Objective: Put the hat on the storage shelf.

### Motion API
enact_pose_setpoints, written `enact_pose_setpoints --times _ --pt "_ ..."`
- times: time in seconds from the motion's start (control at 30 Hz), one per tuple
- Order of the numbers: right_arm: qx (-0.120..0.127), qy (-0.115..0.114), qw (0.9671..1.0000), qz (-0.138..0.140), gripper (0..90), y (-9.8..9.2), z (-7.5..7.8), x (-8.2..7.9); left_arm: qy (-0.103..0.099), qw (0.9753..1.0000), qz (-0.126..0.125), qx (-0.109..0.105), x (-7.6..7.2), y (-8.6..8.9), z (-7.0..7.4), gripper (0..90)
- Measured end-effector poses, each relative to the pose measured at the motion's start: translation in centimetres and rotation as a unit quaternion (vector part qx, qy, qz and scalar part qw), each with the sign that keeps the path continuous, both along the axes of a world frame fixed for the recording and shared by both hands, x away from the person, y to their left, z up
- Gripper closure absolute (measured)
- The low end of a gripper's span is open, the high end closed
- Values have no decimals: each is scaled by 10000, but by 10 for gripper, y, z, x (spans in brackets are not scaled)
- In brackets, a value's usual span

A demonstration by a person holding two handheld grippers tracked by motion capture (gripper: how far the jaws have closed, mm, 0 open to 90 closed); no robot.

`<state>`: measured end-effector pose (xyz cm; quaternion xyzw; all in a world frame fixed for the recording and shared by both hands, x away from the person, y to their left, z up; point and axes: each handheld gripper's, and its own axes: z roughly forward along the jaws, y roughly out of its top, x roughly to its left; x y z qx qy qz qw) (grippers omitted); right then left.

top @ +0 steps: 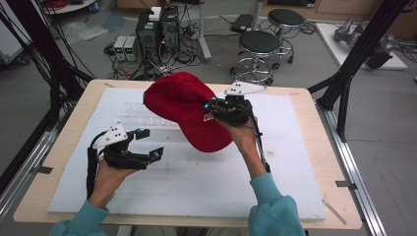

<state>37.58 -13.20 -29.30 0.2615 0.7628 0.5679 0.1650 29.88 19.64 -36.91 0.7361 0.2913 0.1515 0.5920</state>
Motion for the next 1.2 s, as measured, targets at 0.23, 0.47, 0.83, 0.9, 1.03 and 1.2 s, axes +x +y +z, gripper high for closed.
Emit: enact_pose_setpoints --times 0.23,0.47,0.83,0.9,1.03,1.2 --pt "72 -73 9999 81 840 13 -1 -4 312 9987 -356 -193 5 -15 1 155" --pt "178 -222 9995 150 840 22 0 -8 598 9944 -707 -509 12 -22 -3 217" --pt "319 -299 9989 196 841 34 -4 -12 832 9905 -816 -725 19 -34 -6 246" --pt "336 -305 9987 233 840 35 -4 -12 840 9905 -825 -715 19 -35 -7 264" --pt "339 -338 9986 231 841 38 -4 -14 844 9897 -858 -773 20 -36 -7 384" --pt "379 -365 9983 265 841 39 -3 -15 861 9893 -894 -761 20 -38 -7 501"
